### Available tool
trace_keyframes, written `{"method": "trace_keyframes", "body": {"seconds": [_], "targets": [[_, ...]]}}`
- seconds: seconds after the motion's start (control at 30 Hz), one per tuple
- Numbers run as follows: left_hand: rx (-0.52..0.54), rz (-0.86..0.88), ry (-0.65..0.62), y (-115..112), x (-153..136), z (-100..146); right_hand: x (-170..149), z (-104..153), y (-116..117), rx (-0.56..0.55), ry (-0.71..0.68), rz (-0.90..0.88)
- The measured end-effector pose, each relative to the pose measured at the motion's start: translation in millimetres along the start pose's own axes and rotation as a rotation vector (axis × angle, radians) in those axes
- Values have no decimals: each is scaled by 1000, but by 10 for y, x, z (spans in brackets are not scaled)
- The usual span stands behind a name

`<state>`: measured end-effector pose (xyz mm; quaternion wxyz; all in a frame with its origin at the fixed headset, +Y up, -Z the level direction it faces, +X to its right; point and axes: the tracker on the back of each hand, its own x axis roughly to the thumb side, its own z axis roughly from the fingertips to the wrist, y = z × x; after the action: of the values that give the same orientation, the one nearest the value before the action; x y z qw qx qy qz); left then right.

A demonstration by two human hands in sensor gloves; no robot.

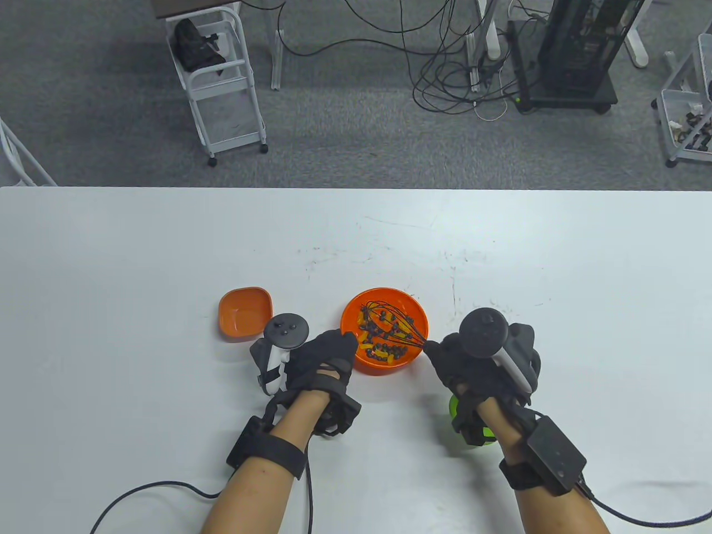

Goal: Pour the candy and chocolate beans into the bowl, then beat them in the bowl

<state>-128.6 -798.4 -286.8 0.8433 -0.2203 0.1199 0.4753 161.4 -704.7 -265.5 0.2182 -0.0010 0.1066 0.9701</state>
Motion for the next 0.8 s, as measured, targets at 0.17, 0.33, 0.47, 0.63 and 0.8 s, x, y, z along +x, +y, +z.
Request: {"method": "trace_keyframes", "body": {"seconds": [0.17, 0.33, 0.47, 0.63, 0.8], "targets": [[5, 17, 3, 8, -12, 3, 82, 55, -40, 56, -63, 39], [29, -1, 6, 1, -4, 15, 98, 143, -255, 45, -79, 161], [44, -28, 0, -15, 16, 32, 85, 187, -394, -13, -51, 234], [32, -21, -6, -15, 14, 31, 29, 165, -423, -84, 25, 252], [27, -32, -7, -21, 20, 30, -14, 121, -325, -123, 63, 226]]}}
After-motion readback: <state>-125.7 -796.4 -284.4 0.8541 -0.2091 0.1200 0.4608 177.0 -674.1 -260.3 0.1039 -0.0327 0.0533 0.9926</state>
